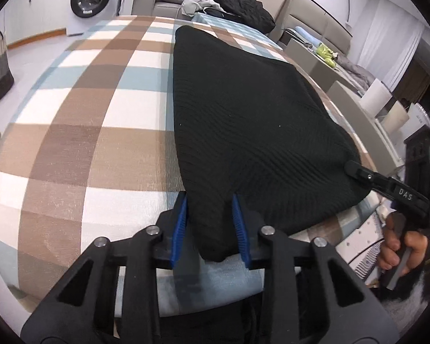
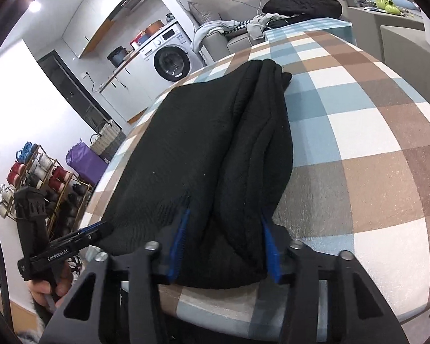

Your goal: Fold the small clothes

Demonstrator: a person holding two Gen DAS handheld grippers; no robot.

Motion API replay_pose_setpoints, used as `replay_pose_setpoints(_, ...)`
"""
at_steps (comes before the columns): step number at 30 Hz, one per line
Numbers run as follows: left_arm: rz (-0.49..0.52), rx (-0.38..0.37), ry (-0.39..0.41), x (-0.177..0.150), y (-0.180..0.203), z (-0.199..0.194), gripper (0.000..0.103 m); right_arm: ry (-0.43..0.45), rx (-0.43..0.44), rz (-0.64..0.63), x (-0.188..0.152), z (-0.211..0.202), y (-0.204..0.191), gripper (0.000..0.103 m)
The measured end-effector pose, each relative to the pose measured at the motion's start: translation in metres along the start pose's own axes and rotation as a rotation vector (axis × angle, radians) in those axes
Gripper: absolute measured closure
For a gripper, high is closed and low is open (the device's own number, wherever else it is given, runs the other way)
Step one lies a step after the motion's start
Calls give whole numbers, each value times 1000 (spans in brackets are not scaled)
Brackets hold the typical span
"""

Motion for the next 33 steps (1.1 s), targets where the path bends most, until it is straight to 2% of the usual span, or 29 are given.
replay_pose_setpoints(3,22,25,1,4,4,3,83,5,2,2,0,2,0,69)
replay_pose_setpoints(7,30,54,-1,16,0,9,83,13,6,19,6,7,0,72)
replay_pose_setpoints(17,53,135,4,68,-24,45,83,26,-39,29,52,47,-8,71)
replay_pose_setpoints(21,58,140,8,81,-28,55,83,28,-60,25,68,59,-9,70)
replay_pose_setpoints(26,63,149,16,88,-30,62,83,39,-88,17,79,67,-10,69)
replay_pose_setpoints(33,61,147,26,88,-33,63,83,50,-103,-2,75,64,-11,67)
Point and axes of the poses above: each gripper's, at about its wrist camera, not at the fingertips, and z roughly the way its jaws point, y to its right, x to its top, the point moved 8 cm from there along z, roughly the way its jaws point, and after that the axes turned 12 degrees about z, right-handed, at the moved point
